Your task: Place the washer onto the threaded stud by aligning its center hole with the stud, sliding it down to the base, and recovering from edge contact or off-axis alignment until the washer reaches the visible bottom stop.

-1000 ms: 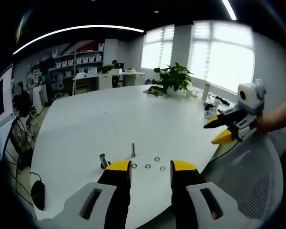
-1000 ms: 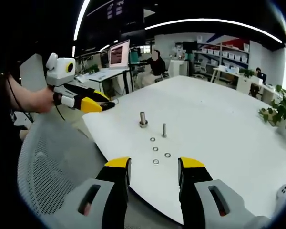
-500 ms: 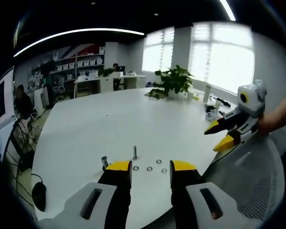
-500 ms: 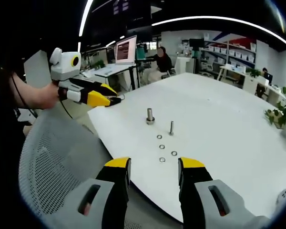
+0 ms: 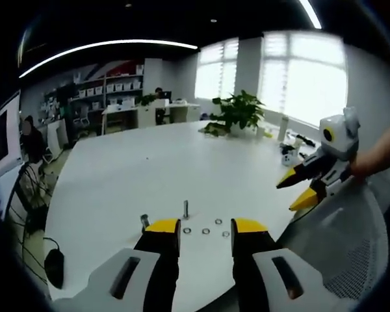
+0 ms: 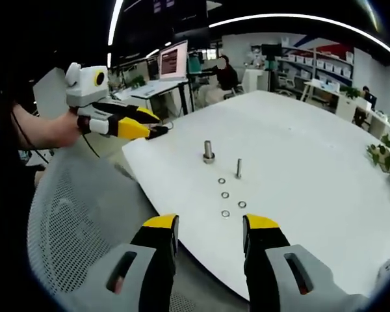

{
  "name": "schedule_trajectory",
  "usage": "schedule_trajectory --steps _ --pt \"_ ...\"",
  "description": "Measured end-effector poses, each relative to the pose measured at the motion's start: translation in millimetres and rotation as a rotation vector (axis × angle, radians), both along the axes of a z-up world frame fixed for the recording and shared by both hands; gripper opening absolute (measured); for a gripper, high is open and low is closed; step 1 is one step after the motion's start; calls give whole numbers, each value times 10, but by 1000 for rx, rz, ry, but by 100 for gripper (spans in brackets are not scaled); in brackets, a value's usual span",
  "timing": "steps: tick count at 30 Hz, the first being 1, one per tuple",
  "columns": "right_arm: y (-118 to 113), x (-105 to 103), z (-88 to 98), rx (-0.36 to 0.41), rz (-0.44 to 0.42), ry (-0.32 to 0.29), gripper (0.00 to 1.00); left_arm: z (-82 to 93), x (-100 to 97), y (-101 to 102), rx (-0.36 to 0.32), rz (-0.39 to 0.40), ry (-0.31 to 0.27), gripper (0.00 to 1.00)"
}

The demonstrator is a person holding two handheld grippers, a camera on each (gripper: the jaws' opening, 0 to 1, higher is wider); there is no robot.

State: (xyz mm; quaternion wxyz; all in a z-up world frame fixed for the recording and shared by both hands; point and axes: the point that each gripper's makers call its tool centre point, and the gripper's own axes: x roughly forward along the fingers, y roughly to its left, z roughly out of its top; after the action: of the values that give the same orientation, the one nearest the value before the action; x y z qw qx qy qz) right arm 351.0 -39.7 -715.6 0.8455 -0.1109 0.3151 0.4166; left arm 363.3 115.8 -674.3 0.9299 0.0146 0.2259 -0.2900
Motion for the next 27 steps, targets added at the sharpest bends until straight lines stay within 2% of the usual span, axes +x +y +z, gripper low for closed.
schedule_trajectory --steps 6,17,27 --pt "109 183 -128 -42 36 -4 42 21 5 12 0 4 -15 29" --pt "262 277 -513 -172 136 40 39 87 38 113 -19 51 -39 30" --pt "295 369 -755 -199 126 109 38 164 57 173 -23 77 -77 30"
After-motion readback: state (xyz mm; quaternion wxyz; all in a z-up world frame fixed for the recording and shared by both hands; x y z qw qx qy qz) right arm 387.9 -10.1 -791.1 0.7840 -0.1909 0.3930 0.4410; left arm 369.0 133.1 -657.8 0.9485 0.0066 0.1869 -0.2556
